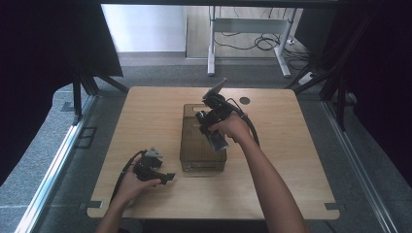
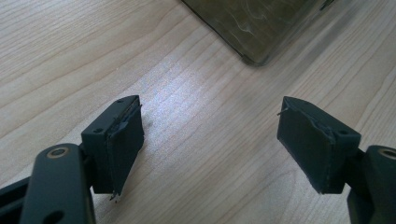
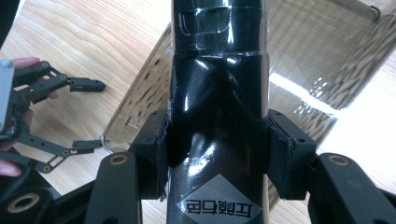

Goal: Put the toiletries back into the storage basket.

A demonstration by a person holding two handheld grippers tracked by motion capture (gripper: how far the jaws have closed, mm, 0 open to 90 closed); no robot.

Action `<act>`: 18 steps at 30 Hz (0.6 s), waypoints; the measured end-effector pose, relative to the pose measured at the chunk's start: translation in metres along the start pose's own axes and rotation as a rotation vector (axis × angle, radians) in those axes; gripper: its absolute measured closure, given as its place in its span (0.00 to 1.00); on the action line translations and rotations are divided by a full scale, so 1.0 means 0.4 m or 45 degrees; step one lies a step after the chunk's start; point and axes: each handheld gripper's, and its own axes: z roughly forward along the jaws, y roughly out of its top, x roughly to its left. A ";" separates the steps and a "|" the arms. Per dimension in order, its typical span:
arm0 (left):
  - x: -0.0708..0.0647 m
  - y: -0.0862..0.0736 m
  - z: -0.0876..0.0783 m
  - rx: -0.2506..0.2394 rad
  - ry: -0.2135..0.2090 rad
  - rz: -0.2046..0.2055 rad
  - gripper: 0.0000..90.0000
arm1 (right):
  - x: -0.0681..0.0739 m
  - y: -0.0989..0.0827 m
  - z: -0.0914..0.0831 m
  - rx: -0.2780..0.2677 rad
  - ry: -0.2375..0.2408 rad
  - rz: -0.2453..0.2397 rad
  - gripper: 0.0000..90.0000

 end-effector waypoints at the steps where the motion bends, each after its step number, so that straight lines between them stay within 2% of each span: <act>1: 0.000 0.000 0.000 0.001 0.000 0.001 0.26 | 0.001 0.002 0.003 0.002 0.001 -0.002 0.52; 7: 0.000 0.000 0.000 0.001 0.001 0.004 0.26 | 0.010 0.014 0.023 -0.006 0.024 0.022 0.52; 18: 0.000 0.001 0.001 0.002 -0.002 0.005 0.26 | 0.014 0.029 0.062 -0.005 0.019 0.069 0.52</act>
